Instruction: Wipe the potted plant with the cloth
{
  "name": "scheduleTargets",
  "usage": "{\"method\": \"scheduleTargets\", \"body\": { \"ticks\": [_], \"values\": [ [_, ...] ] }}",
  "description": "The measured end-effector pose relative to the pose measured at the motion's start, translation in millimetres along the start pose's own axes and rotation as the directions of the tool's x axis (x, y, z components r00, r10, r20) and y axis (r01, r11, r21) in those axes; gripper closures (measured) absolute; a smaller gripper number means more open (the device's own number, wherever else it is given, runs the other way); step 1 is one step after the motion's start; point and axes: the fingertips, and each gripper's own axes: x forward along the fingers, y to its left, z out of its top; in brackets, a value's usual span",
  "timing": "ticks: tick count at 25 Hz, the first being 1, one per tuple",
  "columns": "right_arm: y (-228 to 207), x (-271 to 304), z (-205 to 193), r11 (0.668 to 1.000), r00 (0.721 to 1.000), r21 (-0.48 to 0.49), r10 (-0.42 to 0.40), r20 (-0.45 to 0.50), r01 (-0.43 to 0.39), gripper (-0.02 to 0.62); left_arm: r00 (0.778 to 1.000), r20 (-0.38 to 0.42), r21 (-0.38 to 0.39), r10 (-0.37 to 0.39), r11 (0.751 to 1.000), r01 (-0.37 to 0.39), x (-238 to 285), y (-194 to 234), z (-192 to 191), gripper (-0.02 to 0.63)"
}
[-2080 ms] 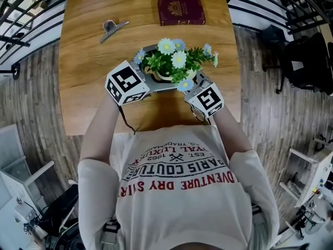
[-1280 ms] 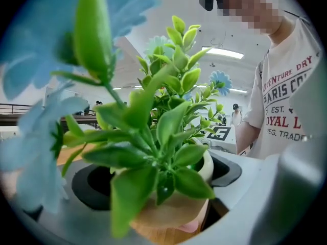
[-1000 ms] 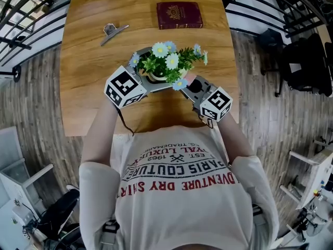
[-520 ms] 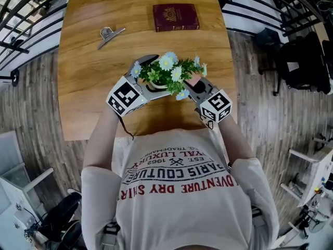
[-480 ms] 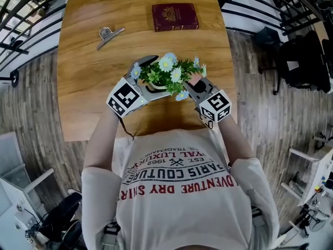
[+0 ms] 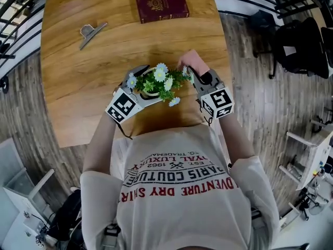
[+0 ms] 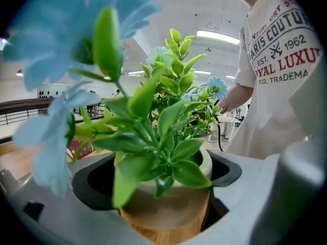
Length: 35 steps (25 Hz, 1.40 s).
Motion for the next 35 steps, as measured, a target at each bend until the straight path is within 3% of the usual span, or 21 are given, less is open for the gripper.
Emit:
{"method": "scheduleTargets", "body": {
  "ticks": [5,9,14,21,27,31,35],
  "values": [
    [-12.4,2.1,7.7,1.000,0.999,-0.009,-0.026,0.035,0.027,0.558,0.999,-0.049,-0.046,-0.020,0.999,0.018,19.7,1.2,-40.4,0.078],
    [-20.1,6.7,7.5,0.999,0.998,-0.003,-0.042,0.047,0.042,0.558,0.994,-0.095,-0.038,-0.047,0.998,0.043,32.7,1.2,-63.2,0.078],
    [-21.1,12.3,-6.8,0.999,0.999,0.022,-0.038,0.028,0.037,0.558,0.995,-0.064,-0.043,-0.082,0.996,0.079,37.5,3.4,-65.1,0.078],
    [-16.9,14.6,-11.9,0.999,0.999,0.038,-0.034,0.017,0.034,0.558,0.987,-0.148,0.036,-0.060,0.997,0.066,37.7,4.9,-82.4,0.078],
    [-11.7,14.1,-1.8,0.999,0.999,0.022,-0.040,0.035,0.039,0.558,0.999,-0.010,0.043,0.050,0.998,-0.050,18.3,10.7,-48.6,0.078],
    [-3.2,11.6,11.4,0.999,0.998,0.006,-0.040,0.057,0.040,0.558,0.990,0.066,0.067,0.124,0.989,-0.128,-6.5,8.9,-14.8,0.078],
    [9.0,7.7,29.0,0.999,0.995,-0.005,-0.034,0.094,0.035,0.558,0.970,0.145,0.034,0.193,0.979,-0.200,-34.5,9.5,22.7,0.078]
  ]
}}
